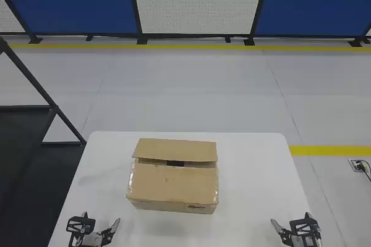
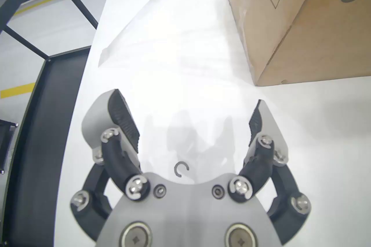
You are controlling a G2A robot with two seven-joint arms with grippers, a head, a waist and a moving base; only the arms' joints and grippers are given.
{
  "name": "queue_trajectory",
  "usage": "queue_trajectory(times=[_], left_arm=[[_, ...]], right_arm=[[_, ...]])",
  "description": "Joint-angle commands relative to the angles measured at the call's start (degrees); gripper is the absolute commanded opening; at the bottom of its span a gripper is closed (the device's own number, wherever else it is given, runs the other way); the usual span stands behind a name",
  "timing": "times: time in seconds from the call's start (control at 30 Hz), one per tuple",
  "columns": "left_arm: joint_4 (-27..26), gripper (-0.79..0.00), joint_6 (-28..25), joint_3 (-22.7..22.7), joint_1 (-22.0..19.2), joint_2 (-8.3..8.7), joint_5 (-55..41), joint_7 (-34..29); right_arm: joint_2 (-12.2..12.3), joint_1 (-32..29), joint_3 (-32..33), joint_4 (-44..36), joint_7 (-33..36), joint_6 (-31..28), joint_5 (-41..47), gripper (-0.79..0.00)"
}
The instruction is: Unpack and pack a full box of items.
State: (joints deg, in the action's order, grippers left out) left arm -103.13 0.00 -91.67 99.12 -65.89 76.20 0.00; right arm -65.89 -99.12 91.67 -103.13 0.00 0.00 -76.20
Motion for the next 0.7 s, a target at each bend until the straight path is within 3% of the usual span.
queue_trajectory(times=[0.0, 0.53, 0.67], left_arm=[[0.0, -0.001, 0.0, 0.0, 0.0, 0.00, 0.0, 0.0], [0.0, 0.000, 0.0, 0.0, 0.0, 0.00, 0.0, 0.0], [-0.1, 0.000, -2.4, -2.7, -0.2, 0.09, -2.6, 4.6]], right_arm=[[0.0, 0.0, 0.0, 0.0, 0.0, 0.0, 0.0, -0.001], [0.0, 0.0, 0.0, 0.0, 0.0, 0.0, 0.0, -0.001], [-0.1, 0.2, -1.2, -1.0, 0.8, -1.9, 0.7, 0.000]])
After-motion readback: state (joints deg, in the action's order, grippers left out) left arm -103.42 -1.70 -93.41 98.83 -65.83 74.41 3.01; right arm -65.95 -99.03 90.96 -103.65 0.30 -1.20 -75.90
